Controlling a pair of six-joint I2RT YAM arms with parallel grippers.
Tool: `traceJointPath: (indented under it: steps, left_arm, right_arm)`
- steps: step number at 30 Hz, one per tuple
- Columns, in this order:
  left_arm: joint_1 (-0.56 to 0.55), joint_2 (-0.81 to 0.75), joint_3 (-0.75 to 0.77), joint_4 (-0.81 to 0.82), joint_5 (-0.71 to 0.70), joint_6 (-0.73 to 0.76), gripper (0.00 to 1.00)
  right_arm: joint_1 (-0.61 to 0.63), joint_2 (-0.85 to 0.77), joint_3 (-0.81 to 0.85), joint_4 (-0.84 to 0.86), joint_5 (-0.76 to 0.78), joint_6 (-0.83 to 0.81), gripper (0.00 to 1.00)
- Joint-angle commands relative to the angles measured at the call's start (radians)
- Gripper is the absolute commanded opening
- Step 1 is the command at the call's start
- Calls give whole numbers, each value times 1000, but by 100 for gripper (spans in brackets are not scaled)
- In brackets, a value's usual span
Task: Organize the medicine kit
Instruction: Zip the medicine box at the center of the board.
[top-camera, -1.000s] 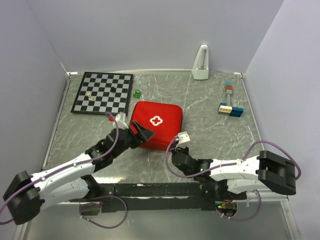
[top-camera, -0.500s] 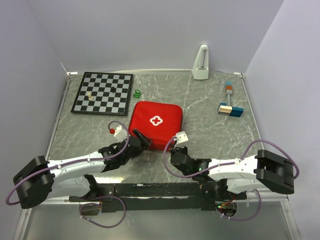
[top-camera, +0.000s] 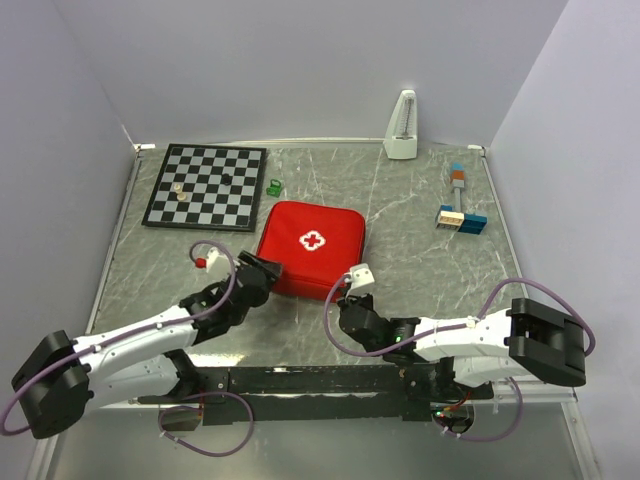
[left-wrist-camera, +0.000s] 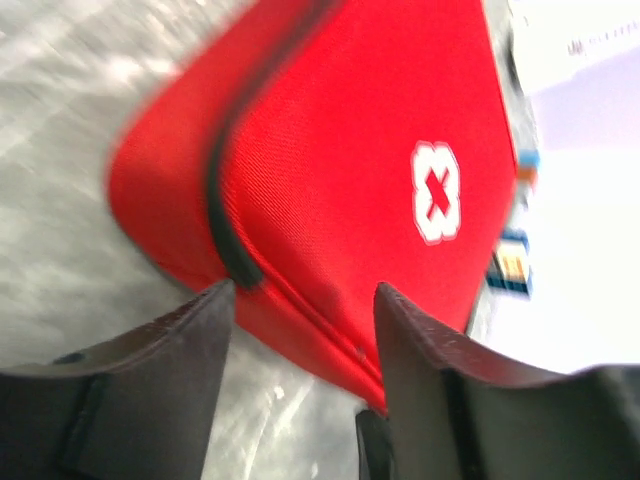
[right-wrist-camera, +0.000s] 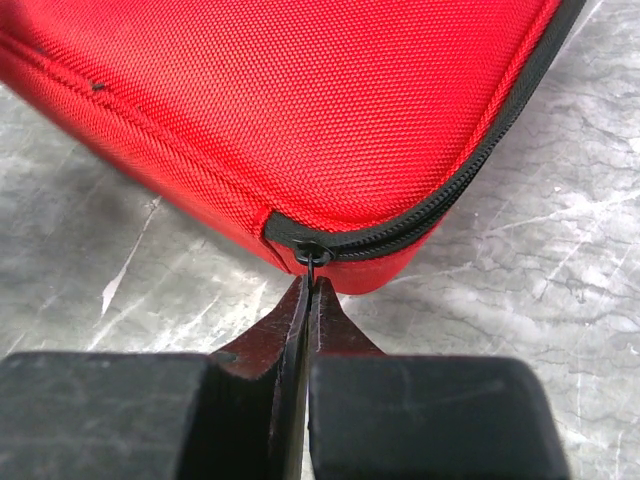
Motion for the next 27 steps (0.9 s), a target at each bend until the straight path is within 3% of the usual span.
traceJointPath:
  steps: [1, 8, 15, 17, 21, 27]
  left_arm:
    - [89, -9, 0, -33, -14, 61, 55]
    - [204, 55, -9, 57, 88, 230, 44]
    - [237, 136, 23, 170, 175, 339, 43]
    - [240, 145, 31, 193, 187, 368, 34]
    - [251, 173, 54, 202, 207, 414, 3]
    - [282, 263, 141, 173, 202, 536, 1]
  right_arm:
    - [14, -9, 39, 23, 8, -5, 0]
    - [17, -14, 39, 20, 0, -10, 0]
    - [18, -20, 42, 12, -5, -22, 0]
    - [18, -23, 43, 11, -5, -27, 0]
    - [18, -27, 43, 12, -8, -34, 0]
    - [18, -49, 46, -17, -9, -33, 0]
